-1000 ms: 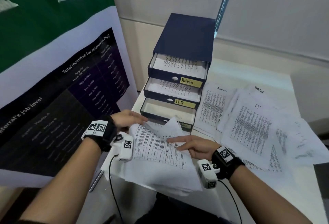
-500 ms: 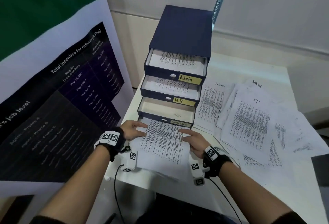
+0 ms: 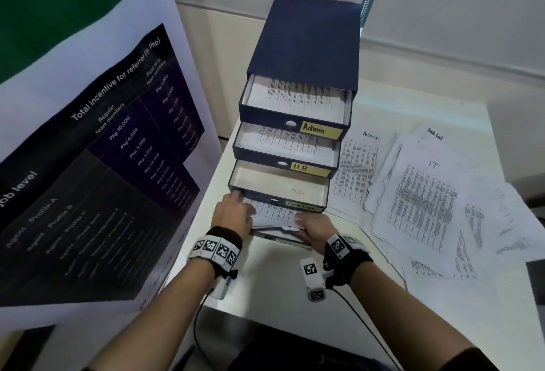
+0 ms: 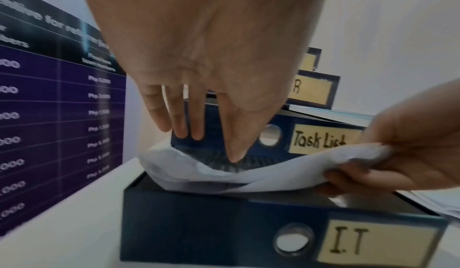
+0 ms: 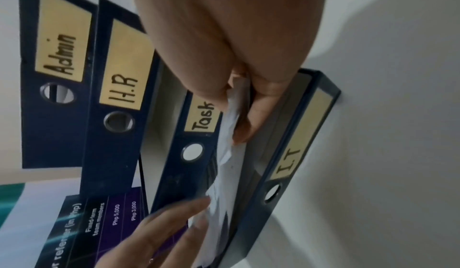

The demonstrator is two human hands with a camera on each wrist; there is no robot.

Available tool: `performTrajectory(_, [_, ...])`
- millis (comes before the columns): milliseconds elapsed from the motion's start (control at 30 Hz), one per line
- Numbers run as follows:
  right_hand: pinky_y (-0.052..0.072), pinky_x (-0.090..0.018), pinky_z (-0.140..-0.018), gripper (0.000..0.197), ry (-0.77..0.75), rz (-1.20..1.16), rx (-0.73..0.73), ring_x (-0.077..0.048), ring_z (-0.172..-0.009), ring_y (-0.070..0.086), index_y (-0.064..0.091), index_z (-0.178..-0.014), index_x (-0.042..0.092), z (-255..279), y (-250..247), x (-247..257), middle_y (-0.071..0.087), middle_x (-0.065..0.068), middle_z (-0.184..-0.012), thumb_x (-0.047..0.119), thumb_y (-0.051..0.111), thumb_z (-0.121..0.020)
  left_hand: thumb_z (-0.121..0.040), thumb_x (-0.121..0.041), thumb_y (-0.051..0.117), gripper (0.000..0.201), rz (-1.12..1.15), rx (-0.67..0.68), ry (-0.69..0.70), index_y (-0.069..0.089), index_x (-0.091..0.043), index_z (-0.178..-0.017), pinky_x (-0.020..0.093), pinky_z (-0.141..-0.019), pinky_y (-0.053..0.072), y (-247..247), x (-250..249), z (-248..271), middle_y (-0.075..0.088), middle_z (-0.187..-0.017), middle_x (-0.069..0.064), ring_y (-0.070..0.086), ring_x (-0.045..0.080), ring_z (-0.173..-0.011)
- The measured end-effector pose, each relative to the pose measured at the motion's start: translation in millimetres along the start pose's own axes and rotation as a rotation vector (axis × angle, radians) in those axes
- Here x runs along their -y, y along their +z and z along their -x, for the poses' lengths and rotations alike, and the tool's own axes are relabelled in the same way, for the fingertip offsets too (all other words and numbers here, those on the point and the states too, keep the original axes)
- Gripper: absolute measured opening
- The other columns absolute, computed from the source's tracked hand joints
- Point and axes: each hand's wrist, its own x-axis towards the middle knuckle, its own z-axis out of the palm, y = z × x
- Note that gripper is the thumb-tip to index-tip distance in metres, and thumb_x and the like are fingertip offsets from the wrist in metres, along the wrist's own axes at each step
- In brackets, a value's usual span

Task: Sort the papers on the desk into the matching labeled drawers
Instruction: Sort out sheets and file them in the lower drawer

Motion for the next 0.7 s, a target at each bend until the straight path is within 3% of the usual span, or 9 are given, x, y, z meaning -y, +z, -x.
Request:
performTrajectory(67, [0.05, -0.045, -0.101, 0.043, 0.003, 0.052, 0.022, -0.024, -0.103, 0.055, 0.051, -0.133, -0.001, 1, 3, 2, 0.053, -0.023, -0.137, -0.002, 0.057, -0.09, -0.093, -0.037, 0.05, 0.033, 0.065, 0.212, 0.047, 0.069, -0.032, -0.119, 0.037, -0.103, 0.043, 7, -9, -1, 0.053, -0.138, 0.003, 0.049, 0.026, -0.127])
performTrajectory(167, [0.049, -0.043, -0.101, 0.047, 0.009, 0.06, 0.136, -0.027, -0.108, 0.056, 0.048, -0.136, -0.002, 11, -4, 5, 0.055, -0.019, -0.13, -0.007, 0.057, -0.09, -0.078, -0.079, 0.029, 0.076, 0.096, 0.488, -0.015, 0.054, -0.038, -0.138, 0.039, -0.118, 0.027, 30, -13, -10, 0.025, -0.161, -0.004, 0.029, 0.022, -0.145])
performTrajectory(200, [0.05, -0.043, -0.101, 0.043, 0.016, 0.038, 0.177, -0.03, -0.108, 0.058, 0.051, -0.132, -0.006, 18, -11, 7, 0.057, -0.02, -0.127, -0.01, 0.057, -0.089, -0.077, -0.083, 0.024, 0.081, 0.063, 0.53, -0.007, 0.05, -0.04, -0.14, 0.04, -0.12, 0.023, 36, -17, -13, 0.016, -0.164, -0.004, 0.022, 0.022, -0.148])
performTrajectory(300, [0.058, -0.041, -0.088, 0.028, 0.019, 0.028, 0.274, -0.036, -0.095, 0.067, 0.063, -0.115, -0.007, 41, -50, 23, 0.066, -0.029, -0.111, -0.005, 0.064, -0.088, -0.094, -0.068, 0.031, 0.057, -0.031, 0.568, 0.068, 0.047, -0.041, -0.142, 0.045, -0.121, 0.017, 32, -31, -18, 0.004, -0.165, -0.001, 0.007, 0.025, -0.151])
performTrajectory(367, [0.06, -0.036, -0.077, 0.015, -0.045, 0.087, 0.166, -0.03, -0.081, 0.068, 0.069, -0.101, -0.004, 50, -88, 32, 0.069, -0.029, -0.105, -0.007, 0.06, -0.088, -0.095, -0.064, 0.036, 0.054, -0.092, 0.562, 0.068, 0.053, -0.037, -0.138, 0.044, -0.118, 0.026, 22, -44, -22, 0.018, -0.163, 0.003, 0.021, 0.027, -0.147])
performTrajectory(433, [0.056, -0.03, -0.071, 0.022, -0.144, 0.249, -0.108, -0.026, -0.074, 0.065, 0.07, -0.092, -0.002, 48, -135, 34, 0.069, -0.029, -0.106, -0.011, 0.05, -0.089, -0.094, -0.058, 0.044, 0.047, -0.151, 0.575, 0.056, 0.065, -0.029, -0.124, 0.039, -0.106, 0.042, 12, -62, -26, 0.049, -0.144, 0.008, 0.047, 0.028, -0.128])
performTrajectory(533, [0.048, -0.035, -0.098, 0.034, -0.213, 0.878, -0.474, -0.03, -0.112, 0.061, 0.064, -0.121, 0.007, 31, -208, 23, 0.062, -0.015, -0.129, 0.007, 0.05, -0.09, -0.093, -0.043, 0.052, 0.031, -0.126, 0.586, 0.109, 0.07, -0.017, -0.098, 0.028, -0.083, 0.049, -7, -103, -29, 0.067, -0.105, 0.006, 0.062, 0.025, -0.098])
performTrajectory(600, [0.046, -0.048, -0.1, 0.044, -0.159, 1.175, -0.481, -0.035, -0.123, 0.051, 0.052, -0.13, 0.009, 19, -243, -1, 0.048, -0.012, -0.141, 0.027, 0.048, -0.09, -0.093, -0.036, 0.055, 0.024, -0.028, 0.564, 0.175, 0.072, -0.019, -0.094, 0.026, -0.078, 0.045, -17, -139, -31, 0.066, -0.097, 0.004, 0.063, 0.023, -0.097])
performTrajectory(700, [0.05, -0.044, -0.095, 0.046, -0.188, 1.37, -0.425, -0.029, -0.12, 0.054, 0.048, -0.134, 0.015, 23, -263, -28, 0.045, -0.006, -0.144, 0.038, 0.048, -0.094, -0.096, -0.035, 0.058, 0.027, 0.211, 0.578, 0.267, 0.072, -0.02, -0.114, 0.026, -0.09, 0.047, -20, -191, -35, 0.07, -0.113, 0.0, 0.062, 0.018, -0.106])
